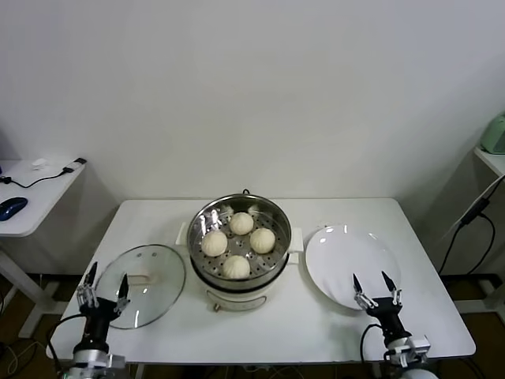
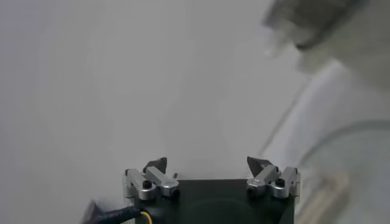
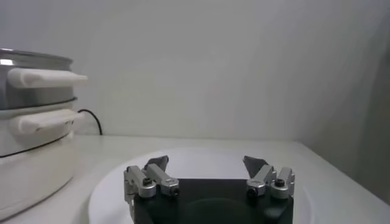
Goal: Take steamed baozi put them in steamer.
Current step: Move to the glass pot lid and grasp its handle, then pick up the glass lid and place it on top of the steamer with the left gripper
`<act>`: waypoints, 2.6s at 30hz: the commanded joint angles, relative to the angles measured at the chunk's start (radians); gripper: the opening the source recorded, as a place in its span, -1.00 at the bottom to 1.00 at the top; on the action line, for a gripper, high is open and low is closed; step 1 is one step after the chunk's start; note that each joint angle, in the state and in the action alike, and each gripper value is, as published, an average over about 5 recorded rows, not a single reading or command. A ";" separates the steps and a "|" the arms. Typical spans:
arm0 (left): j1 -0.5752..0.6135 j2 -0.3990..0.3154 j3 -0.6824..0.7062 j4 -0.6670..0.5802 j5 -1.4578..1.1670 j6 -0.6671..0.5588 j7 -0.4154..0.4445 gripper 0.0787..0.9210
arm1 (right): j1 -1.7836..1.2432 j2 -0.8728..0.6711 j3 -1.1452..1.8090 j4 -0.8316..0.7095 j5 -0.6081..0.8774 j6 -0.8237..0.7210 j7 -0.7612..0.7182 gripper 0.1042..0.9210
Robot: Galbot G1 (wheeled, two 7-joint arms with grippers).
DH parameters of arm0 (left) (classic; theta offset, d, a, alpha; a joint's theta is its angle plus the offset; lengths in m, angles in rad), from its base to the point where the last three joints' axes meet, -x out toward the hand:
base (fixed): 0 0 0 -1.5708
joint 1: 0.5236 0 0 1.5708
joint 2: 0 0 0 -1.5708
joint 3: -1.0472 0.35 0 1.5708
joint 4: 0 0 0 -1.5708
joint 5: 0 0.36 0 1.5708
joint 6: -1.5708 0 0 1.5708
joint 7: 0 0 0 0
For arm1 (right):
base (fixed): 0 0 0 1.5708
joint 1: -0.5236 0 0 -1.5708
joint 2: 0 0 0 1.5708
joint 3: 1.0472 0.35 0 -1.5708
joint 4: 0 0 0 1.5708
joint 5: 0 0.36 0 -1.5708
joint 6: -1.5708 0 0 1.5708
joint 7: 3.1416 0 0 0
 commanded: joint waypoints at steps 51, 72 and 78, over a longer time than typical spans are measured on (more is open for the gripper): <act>-0.321 0.015 0.093 0.454 0.397 0.083 -0.050 0.26 | -0.068 0.097 0.048 0.079 -0.100 -0.021 0.041 0.76; -0.270 0.014 0.070 0.340 0.374 0.076 -0.063 -0.87 | -0.059 0.097 0.048 0.089 -0.108 -0.028 0.050 0.76; -0.216 0.036 0.031 0.178 0.321 0.089 -0.037 -0.87 | -0.061 0.096 0.049 0.095 -0.112 -0.028 0.049 0.76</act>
